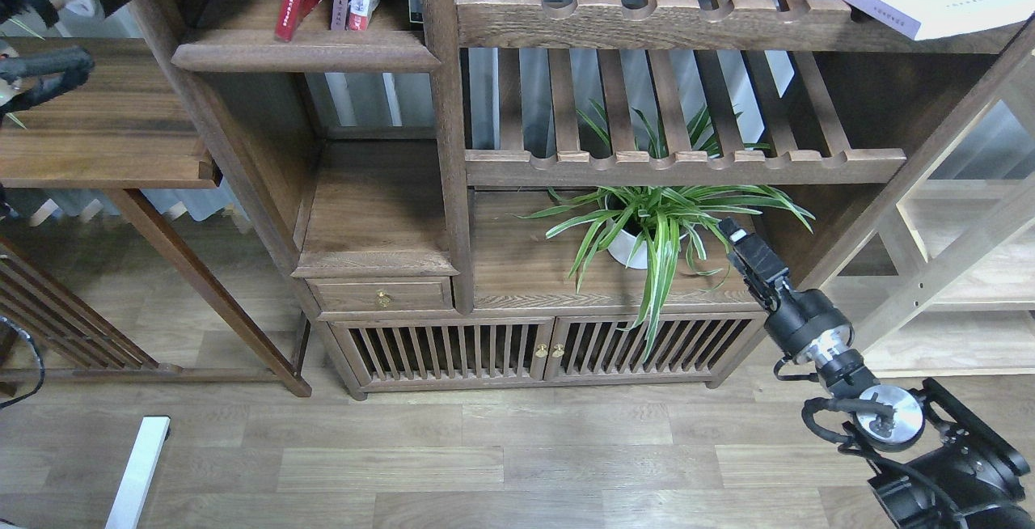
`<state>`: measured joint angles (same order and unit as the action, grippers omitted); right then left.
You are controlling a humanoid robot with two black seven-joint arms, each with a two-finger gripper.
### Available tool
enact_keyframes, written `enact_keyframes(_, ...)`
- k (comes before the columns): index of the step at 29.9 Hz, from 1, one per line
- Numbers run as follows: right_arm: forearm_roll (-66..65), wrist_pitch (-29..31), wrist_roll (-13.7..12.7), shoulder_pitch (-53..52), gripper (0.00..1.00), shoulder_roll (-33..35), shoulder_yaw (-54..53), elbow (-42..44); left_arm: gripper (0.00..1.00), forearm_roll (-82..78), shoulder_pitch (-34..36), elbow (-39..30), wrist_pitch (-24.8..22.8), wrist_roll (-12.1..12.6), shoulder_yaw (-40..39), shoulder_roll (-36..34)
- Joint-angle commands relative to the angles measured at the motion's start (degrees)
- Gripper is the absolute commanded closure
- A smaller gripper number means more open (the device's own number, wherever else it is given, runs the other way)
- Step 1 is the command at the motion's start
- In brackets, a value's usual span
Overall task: Organize books on shelf
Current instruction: 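Push the yellow-green book onto the top shelf with the left gripper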
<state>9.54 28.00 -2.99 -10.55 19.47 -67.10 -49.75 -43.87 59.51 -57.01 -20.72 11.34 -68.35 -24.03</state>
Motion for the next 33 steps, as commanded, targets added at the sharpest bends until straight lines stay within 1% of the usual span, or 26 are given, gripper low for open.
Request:
enact_keyframes(1,0.83,0.00,0.00,0.00,0.08,0.57,-0.05,0.00,1.00,0.36,0.26,0.76,1.90,-1.31,1.20,0.21)
enact_keyframes(4,1.18,0.00,0.00,0.00,0.08,0.75,-0.05,0.00,1.00,0.36,0.96,3.21,3.49,-2.72,1.64,0.47)
enact_keyframes(7,1.18,0.00,0.00,0.00,0.08,0.75,-0.05,0.00,1.00,0.45,3.59,7.08,3.67,-5.26,3.21,1.61)
enact_keyframes(9,1.18,0.00,0.00,0.00,0.08,0.75,0.04,0.00,1.00,0.89,5.43,9.19,3.84,-6.41,4.71,2.40)
enact_keyframes(13,1.18,0.00,0.00,0.00,0.08,0.75,0.04,0.00,1.00,3.17,7.38,12.36,3.84,-6.85,7.35,2.58)
enact_keyframes(17,1.18,0.00,0.00,-0.09,0.08,0.75,0.04,0.00,1.00,5.10,8.43,15.52,3.84,-8.17,10.42,2.76)
enact_keyframes(20,1.18,0.00,0.00,-0.09,0.08,0.66,0.04,0.00,1.00,6.07,8.96,17.28,3.93,-8.52,12.00,2.84)
enact_keyframes(27,1.18,0.00,0.00,-0.17,0.08,0.66,0.04,0.00,1.00,6.25,11.95,24.14,4.02,-11.16,14.12,6.88)
enact_keyframes(30,1.18,0.00,0.00,-0.09,0.08,0.66,0.04,0.00,0.99,6.25,12.47,25.28,6.03,-11.51,14.47,8.73)
enact_keyframes(33,1.27,0.00,0.00,-0.09,0.08,0.66,-0.05,0.00,0.99,6.25,12.65,25.63,6.83,-11.51,14.56,9.35)
